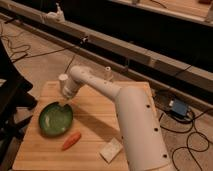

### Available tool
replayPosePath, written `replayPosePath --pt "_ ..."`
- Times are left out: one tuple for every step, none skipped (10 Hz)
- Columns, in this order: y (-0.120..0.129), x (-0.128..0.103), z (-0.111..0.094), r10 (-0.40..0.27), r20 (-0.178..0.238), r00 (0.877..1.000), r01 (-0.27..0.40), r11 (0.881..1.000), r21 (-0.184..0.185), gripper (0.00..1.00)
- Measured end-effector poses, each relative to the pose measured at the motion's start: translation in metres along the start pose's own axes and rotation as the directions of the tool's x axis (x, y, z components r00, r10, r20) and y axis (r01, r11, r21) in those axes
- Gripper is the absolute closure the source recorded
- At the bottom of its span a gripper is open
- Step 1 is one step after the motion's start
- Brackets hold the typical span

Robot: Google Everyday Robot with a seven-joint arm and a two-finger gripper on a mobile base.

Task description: Drag the ceramic bowl in a circle

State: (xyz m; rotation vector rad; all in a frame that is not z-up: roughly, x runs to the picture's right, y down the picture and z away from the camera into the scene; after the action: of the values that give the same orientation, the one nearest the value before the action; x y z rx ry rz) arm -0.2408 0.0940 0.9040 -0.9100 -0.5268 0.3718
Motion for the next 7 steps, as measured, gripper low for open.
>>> replayPosePath --pt "-0.005 0.017 -0.007 0.035 -0.015 0.999 -0.035 0.999 0.016 1.00" --pt "-0.014 0.043 -0.020 0.093 -0.035 0.995 -0.092 0.995 0.046 1.00" --pt "-0.023 0.059 -0.032 0.133 -0.041 0.990 -0.130 0.989 0.071 1.00" --pt "-0.038 0.074 -0.049 0.181 -0.045 0.982 -0.175 0.978 0.110 1.00" --pt "-0.050 0.077 -0.061 0.201 -0.042 0.979 -0.194 0.972 0.135 1.00" --pt "-0.057 0.072 -0.065 0.207 -0.038 0.978 -0.199 0.969 0.145 1.00" --pt "-0.061 0.055 -0.063 0.193 -0.024 0.981 -0.188 0.972 0.141 1.00"
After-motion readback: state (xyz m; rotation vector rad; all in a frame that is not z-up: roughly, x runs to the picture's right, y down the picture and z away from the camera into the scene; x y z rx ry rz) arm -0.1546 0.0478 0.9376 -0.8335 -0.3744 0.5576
